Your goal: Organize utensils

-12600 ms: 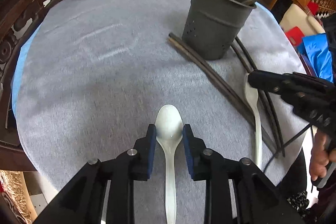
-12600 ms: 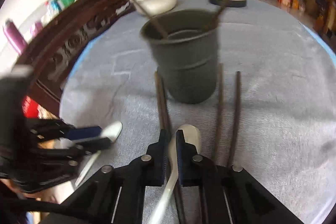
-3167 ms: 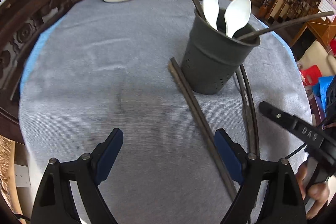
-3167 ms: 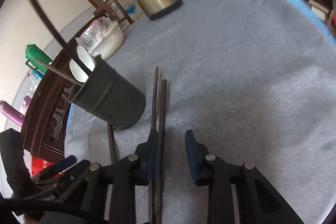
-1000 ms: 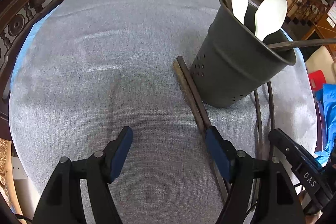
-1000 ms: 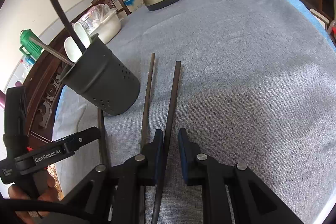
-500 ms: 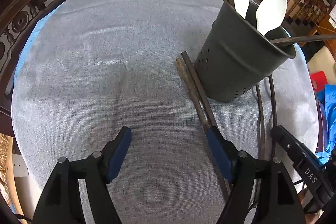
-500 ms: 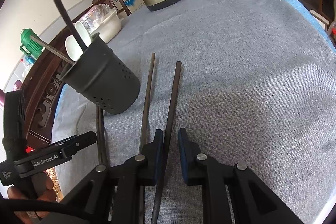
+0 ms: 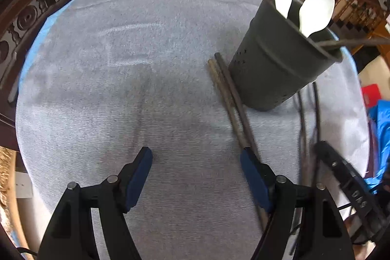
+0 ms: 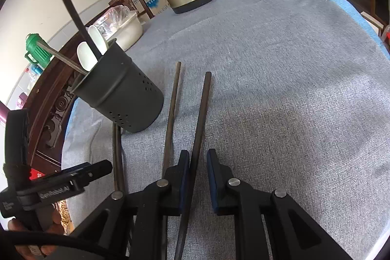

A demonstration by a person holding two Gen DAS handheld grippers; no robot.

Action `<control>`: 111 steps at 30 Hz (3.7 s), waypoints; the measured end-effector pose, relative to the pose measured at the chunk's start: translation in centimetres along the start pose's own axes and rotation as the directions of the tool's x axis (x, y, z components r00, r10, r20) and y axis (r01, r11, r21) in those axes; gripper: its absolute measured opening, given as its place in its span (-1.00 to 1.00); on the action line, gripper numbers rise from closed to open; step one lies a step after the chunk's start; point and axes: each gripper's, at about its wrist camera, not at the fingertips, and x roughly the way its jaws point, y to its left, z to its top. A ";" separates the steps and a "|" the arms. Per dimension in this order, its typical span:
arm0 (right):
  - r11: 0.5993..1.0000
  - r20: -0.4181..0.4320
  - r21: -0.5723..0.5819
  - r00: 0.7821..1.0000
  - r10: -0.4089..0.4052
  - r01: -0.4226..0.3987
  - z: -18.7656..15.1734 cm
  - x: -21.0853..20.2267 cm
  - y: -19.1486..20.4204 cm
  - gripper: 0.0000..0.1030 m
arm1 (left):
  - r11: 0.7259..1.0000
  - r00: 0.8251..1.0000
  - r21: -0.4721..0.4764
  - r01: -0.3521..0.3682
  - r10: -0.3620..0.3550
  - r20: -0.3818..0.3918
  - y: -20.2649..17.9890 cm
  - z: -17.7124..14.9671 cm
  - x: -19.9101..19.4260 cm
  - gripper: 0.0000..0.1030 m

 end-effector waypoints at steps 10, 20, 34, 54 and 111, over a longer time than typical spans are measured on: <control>1.000 0.000 -0.002 1.000 0.003 -0.003 0.1 -0.1 0.0 -0.66 | 1.000 1.000 0.020 -0.003 0.002 0.019 -1.0 1.3 0.5 0.50; 1.000 -0.027 -0.008 0.999 -0.020 0.020 0.1 -0.1 0.3 -0.78 | 0.996 1.000 0.084 0.017 -0.017 -0.001 -0.8 1.6 -0.5 0.51; 0.999 -0.098 0.039 0.995 0.010 -0.006 1.2 -1.7 -0.4 -0.69 | 0.997 0.997 0.013 0.079 -0.079 -0.018 5.0 2.3 -2.2 0.45; 0.994 -0.126 -0.034 0.986 -0.111 0.107 7.8 4.3 0.7 -0.83 | 0.999 0.998 0.021 0.049 -0.047 -0.049 2.8 8.5 1.1 -0.28; 0.980 0.204 -0.144 0.965 0.168 -0.140 4.2 -10.7 5.9 -0.85 | 0.978 0.939 0.051 0.203 -0.209 0.273 1.8 5.1 -6.8 -0.90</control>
